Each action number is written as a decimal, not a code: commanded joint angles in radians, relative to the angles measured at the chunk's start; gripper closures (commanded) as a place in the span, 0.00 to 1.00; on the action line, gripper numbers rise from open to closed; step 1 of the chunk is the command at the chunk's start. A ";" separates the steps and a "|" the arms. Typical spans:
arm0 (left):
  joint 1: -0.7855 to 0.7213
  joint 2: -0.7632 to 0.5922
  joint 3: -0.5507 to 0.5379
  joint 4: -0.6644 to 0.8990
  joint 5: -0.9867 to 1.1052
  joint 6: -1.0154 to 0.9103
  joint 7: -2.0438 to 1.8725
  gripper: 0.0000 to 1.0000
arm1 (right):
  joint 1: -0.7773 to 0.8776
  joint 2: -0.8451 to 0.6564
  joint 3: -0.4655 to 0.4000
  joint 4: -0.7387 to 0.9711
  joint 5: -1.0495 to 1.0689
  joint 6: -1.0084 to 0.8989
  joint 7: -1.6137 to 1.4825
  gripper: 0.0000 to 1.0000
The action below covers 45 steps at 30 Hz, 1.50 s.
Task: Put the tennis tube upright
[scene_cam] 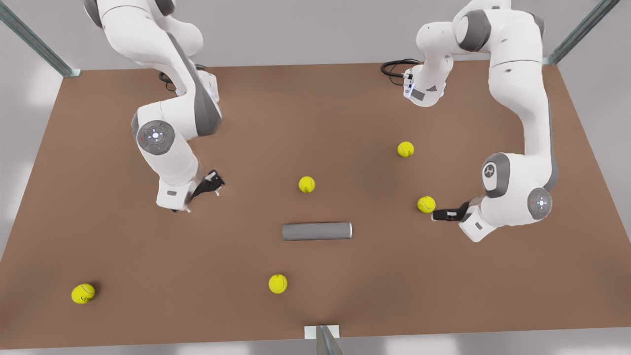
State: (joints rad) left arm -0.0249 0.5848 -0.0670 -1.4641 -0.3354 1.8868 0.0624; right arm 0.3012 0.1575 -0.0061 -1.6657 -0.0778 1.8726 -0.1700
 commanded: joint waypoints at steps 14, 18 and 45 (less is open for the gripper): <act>-0.069 0.354 -0.068 -0.010 -0.912 0.083 0.468 0.00 | -0.151 -0.058 -0.002 0.115 -0.043 -0.244 0.144 0.00; -0.069 0.369 -0.082 -0.010 -0.942 0.044 0.590 0.00 | -0.149 -0.056 -0.002 0.113 -0.043 -0.245 0.145 0.00; -0.076 0.409 -0.155 0.021 -1.022 0.064 0.689 0.00 | -0.149 -0.055 -0.002 0.126 -0.042 -0.245 0.145 0.00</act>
State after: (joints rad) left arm -0.1028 0.9949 -0.2238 -1.4435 -1.3566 1.9512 0.7502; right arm 0.1520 0.1028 -0.0077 -1.5401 -0.1197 1.6276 -0.0245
